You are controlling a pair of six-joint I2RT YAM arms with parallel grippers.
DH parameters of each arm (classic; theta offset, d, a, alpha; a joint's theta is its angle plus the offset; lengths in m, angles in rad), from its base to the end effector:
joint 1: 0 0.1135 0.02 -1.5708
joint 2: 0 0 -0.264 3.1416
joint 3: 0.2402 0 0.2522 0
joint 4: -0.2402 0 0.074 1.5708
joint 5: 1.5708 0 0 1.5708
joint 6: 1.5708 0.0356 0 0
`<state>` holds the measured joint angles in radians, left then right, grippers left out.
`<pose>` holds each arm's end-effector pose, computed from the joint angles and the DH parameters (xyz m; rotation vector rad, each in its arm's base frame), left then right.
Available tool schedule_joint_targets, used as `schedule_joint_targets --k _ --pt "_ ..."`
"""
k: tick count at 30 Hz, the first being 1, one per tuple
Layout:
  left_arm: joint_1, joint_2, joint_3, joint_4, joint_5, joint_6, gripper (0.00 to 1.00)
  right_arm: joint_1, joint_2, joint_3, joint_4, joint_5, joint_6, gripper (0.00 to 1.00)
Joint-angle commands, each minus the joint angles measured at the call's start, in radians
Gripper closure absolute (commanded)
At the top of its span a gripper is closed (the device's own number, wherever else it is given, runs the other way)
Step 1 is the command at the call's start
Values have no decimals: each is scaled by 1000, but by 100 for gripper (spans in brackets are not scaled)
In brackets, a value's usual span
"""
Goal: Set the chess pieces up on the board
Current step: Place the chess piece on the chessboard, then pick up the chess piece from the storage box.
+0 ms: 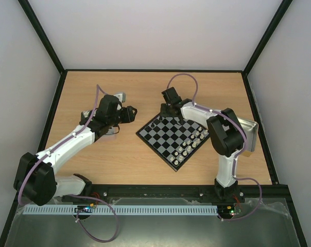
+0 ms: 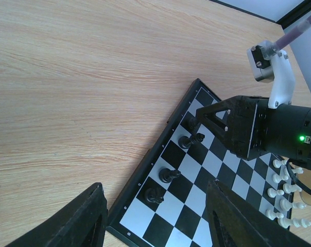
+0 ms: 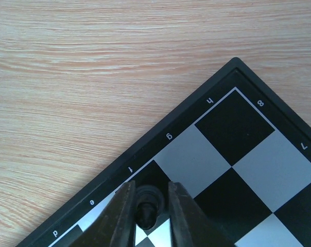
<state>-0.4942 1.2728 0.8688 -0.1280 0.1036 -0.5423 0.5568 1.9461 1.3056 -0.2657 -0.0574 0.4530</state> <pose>0.2497 -0.1387 0.2692 0.0122 2.1856 -0.7172 0.3526 0.2219 0.1746 -0.1571 2.5387 0.4885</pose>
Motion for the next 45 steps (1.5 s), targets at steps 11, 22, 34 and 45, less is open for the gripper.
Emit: schedule_joint_targets --k 11,22,34,45 --pt "4 -9 11 -50 -91 -24 43 5 -97 25 -32 43 45 68" --pt "238 -48 -47 -163 -163 -165 36 5 -334 -104 54 110 100 63" --pt "418 -27 -155 -170 -300 -161 41 5 -409 -206 96 57 130 63" --pt "486 185 -101 -79 -298 -173 53 5 -407 -223 112 25 137 63"
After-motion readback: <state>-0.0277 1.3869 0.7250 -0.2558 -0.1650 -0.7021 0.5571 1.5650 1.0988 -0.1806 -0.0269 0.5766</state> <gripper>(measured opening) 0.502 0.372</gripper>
